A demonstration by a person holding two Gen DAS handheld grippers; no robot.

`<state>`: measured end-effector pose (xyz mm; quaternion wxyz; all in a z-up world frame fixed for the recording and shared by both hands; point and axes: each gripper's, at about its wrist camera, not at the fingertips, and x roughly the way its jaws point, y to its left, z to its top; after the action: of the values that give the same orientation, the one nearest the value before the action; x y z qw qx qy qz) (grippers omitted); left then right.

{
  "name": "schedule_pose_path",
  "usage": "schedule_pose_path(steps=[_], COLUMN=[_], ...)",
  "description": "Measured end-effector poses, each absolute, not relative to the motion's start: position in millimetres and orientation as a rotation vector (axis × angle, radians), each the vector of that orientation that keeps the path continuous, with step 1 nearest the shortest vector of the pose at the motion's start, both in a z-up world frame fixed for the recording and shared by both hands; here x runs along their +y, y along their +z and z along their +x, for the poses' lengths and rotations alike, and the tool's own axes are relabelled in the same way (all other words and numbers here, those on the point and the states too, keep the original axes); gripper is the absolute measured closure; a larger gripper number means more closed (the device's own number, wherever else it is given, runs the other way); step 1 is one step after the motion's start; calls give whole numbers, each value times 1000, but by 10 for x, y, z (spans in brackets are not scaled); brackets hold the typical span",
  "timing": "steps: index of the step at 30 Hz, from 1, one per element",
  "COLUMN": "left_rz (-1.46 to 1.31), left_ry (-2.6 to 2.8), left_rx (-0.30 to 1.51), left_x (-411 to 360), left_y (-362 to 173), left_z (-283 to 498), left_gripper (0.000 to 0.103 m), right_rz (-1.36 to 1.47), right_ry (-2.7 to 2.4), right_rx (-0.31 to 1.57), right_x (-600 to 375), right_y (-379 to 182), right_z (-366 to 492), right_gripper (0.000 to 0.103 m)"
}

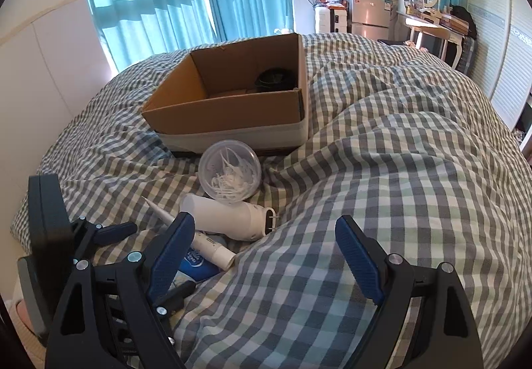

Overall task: Organize objects
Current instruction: 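Grasp the blue-white Vinda tissue pack with the left gripper, then grasp the white toothpaste tube upright with the right gripper while the left holds tissues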

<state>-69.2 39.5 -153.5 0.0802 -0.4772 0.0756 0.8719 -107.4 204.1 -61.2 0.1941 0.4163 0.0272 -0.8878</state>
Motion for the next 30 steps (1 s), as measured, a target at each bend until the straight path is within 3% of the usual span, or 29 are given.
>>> schedule_pose_path(steps=[2, 4, 5, 13, 20, 30], left_rz=[-1425, -1414, -1409, -1356, -1329, -1265], left_ry=[2591, 2570, 2549, 2629, 2716, 2914], left_rx=[265, 275, 263, 251, 131, 68], left_x=[462, 497, 486, 402, 60, -424], left_y=[-1562, -1576, -1580, -1382, -1108, -828], left_z=[-689, -680, -663, -472, -353, -343], left_gripper=[3, 16, 36, 38, 39, 39], right_rz=[1175, 1178, 1177, 1161, 1165, 1201], right_ry=[-2500, -2515, -2518, -2503, -2458, -2354], right_rx=[66, 52, 46, 54, 87, 249], right_x=[2072, 2114, 2125, 2099, 1956, 1524], right_y=[-625, -621, -620, -623, -724, -1017], right_z=[-1087, -1095, -1096, -1068, -1041, -970], right_gripper=[16, 16, 16, 16, 16, 16])
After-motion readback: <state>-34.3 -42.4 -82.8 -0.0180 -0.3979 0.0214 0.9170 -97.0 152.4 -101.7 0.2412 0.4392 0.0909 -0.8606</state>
